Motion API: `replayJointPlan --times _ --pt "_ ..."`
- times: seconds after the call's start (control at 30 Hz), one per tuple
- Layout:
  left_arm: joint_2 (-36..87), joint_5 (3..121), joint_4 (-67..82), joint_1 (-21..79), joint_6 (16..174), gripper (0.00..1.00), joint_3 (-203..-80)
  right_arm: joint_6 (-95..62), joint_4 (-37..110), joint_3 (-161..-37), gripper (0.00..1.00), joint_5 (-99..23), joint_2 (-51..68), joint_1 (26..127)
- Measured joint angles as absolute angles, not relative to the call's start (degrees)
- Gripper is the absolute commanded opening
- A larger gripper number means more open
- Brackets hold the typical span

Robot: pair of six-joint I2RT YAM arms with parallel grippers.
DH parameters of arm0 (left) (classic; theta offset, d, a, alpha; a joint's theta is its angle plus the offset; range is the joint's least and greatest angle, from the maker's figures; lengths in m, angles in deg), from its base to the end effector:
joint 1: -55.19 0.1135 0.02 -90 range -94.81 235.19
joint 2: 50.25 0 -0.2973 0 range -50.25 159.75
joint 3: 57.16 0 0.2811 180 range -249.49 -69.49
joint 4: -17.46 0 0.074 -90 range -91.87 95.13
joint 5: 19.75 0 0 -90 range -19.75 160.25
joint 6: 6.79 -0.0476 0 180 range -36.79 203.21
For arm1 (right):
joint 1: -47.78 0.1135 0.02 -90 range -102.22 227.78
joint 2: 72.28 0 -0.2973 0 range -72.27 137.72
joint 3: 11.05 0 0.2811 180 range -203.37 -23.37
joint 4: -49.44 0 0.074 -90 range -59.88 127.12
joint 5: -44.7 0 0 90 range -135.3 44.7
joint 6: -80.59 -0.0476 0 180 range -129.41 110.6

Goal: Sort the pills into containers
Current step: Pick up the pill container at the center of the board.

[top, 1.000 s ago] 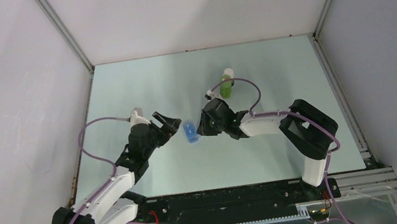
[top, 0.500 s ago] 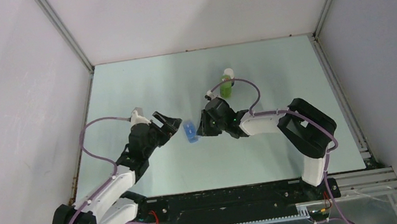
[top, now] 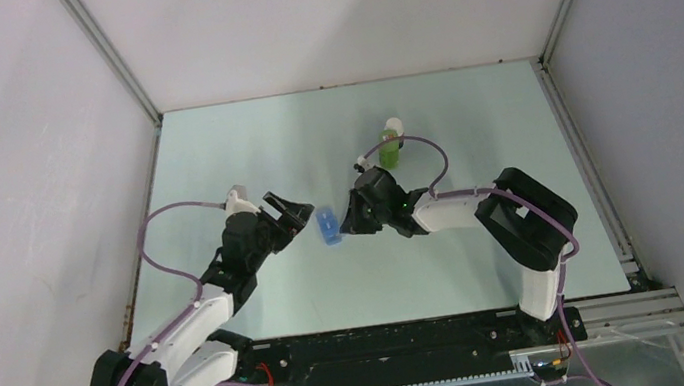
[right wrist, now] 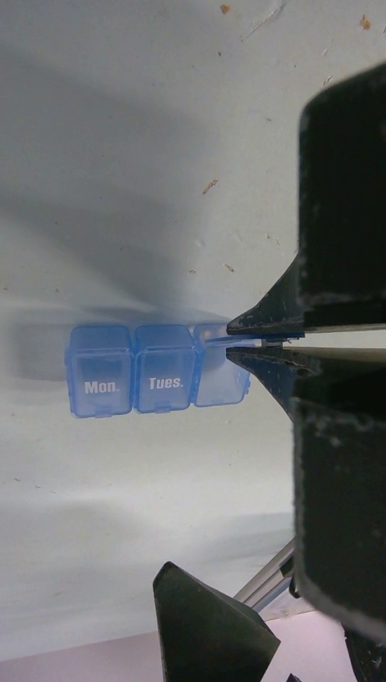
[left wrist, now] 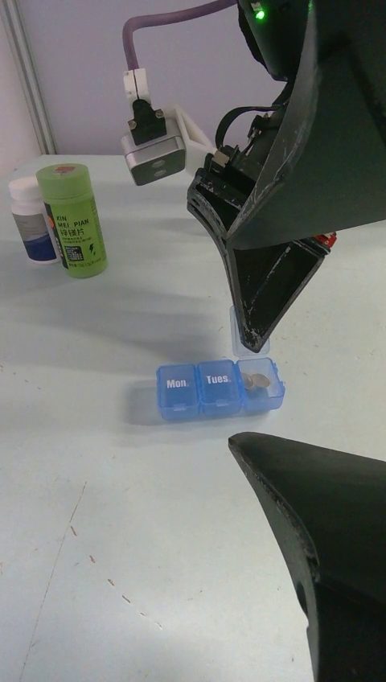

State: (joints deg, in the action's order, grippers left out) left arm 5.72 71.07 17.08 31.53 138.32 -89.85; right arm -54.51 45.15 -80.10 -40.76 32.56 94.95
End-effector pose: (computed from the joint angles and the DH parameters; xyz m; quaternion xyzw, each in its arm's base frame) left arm 0.2047 -0.0890 0.2000 -0.2306 0.8046 -0.3425 0.4267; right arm 0.2808 0.3084 0.1583 -0.0331 0.9054 0.3289 0.2663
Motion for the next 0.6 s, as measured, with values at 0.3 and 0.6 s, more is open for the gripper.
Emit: replayJointPlan --times 0.3,0.6 --pt "6.1 70.2 17.1 31.6 138.3 0.9 -89.8 -54.7 45.0 -80.1 0.0 -38.7 31.9 93.9" --pt "6.9 67.5 18.9 31.6 138.4 0.9 -89.8 -54.6 44.6 -80.1 0.0 -37.7 25.4 92.9"
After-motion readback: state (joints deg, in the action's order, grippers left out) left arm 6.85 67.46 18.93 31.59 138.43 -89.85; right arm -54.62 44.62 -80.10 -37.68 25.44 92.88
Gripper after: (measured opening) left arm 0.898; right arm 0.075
